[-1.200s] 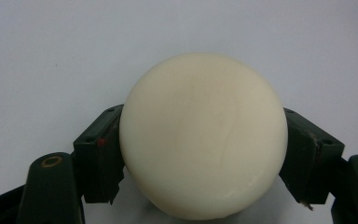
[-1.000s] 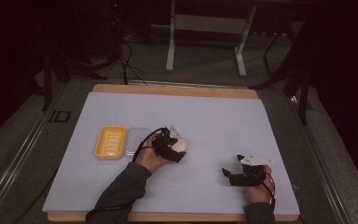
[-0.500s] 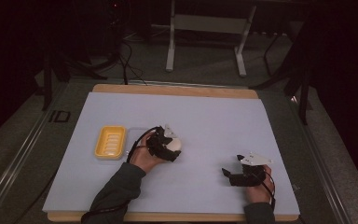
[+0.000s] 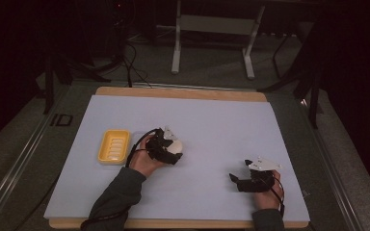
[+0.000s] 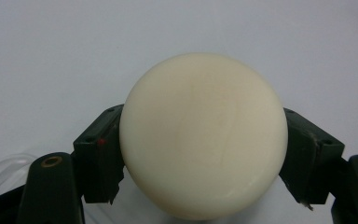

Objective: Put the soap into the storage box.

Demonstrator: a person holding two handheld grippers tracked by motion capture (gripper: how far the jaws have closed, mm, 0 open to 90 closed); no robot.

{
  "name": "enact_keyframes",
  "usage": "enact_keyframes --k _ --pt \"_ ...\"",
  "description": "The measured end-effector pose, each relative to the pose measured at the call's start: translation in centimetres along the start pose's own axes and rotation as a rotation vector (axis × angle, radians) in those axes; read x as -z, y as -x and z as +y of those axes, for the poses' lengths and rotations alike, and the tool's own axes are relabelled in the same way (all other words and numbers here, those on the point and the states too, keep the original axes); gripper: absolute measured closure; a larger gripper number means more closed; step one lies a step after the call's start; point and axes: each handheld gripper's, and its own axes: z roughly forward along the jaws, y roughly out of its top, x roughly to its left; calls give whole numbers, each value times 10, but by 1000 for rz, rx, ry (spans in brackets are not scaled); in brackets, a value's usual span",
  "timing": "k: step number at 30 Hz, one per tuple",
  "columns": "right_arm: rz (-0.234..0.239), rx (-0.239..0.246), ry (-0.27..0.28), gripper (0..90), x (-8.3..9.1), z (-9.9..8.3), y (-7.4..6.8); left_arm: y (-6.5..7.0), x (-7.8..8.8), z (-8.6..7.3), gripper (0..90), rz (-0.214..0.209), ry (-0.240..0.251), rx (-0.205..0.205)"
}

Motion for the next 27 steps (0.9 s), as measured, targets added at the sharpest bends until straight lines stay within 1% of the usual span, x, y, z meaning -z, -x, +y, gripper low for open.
enact_keyframes --k 2,5,9,19,25,27 --pt "-1 1 0 146 0 0 0 -1 2 -1 257 0 1 9" --pt "-1 0 0 146 0 0 0 -2 4 -1 257 6 3 9" --pt "-1 1 1 146 0 0 0 -5 9 -3 257 13 4 21" --pt "-2 1 1 146 0 0 0 -7 16 -6 257 27 4 17" --pt "-2 3 1 146 0 0 0 -10 20 -9 257 31 4 23" --pt "-3 3 1 146 0 0 0 -11 22 -10 257 33 9 31"
